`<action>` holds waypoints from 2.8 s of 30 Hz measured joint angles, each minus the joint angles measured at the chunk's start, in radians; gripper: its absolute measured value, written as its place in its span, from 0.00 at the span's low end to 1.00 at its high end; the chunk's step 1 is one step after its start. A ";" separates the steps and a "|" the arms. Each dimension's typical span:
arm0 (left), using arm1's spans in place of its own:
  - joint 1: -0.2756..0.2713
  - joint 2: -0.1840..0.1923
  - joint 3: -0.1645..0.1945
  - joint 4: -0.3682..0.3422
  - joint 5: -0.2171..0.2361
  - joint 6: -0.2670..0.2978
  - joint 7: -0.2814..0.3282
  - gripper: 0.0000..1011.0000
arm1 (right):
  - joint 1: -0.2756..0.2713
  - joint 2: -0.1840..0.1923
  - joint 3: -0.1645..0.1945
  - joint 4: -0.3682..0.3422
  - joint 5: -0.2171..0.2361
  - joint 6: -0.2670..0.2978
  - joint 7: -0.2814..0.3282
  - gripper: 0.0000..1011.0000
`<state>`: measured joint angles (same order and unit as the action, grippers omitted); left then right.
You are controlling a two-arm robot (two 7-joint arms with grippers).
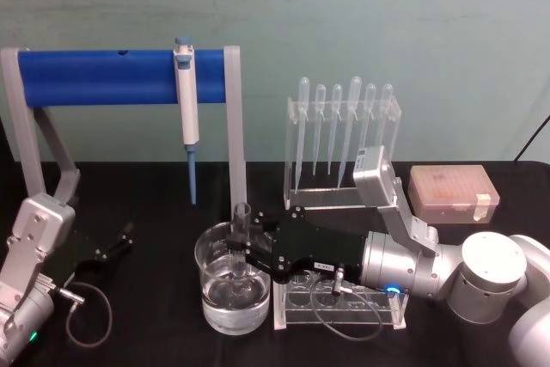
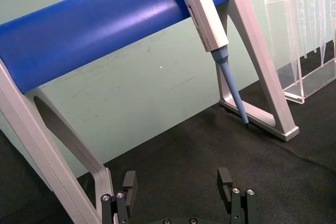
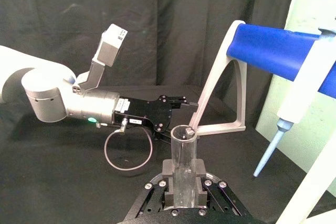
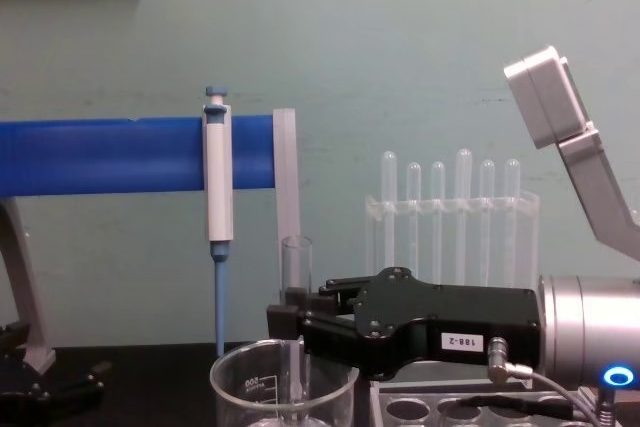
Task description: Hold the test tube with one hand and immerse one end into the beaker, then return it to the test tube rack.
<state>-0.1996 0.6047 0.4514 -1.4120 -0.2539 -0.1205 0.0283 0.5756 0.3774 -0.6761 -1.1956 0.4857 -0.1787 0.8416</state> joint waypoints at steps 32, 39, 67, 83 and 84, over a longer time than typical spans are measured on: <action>0.000 0.000 0.000 0.000 0.000 0.000 0.000 0.99 | 0.000 0.000 0.000 0.000 0.000 0.000 0.000 0.22; 0.000 0.000 0.000 0.000 0.000 0.000 0.000 0.99 | 0.000 0.000 0.000 0.000 0.000 0.000 0.000 0.22; 0.000 0.000 0.000 0.000 0.000 0.000 0.000 0.99 | 0.000 0.000 0.000 0.000 0.000 0.000 0.000 0.22; 0.000 0.000 0.000 0.000 0.000 0.000 0.000 0.99 | 0.000 0.000 0.000 0.000 0.000 0.000 0.000 0.22; 0.000 0.000 0.000 0.000 0.000 0.000 0.000 0.99 | 0.000 0.000 0.000 0.000 0.000 0.000 0.000 0.22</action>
<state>-0.1995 0.6047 0.4514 -1.4120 -0.2539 -0.1205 0.0283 0.5755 0.3775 -0.6761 -1.1955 0.4857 -0.1788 0.8414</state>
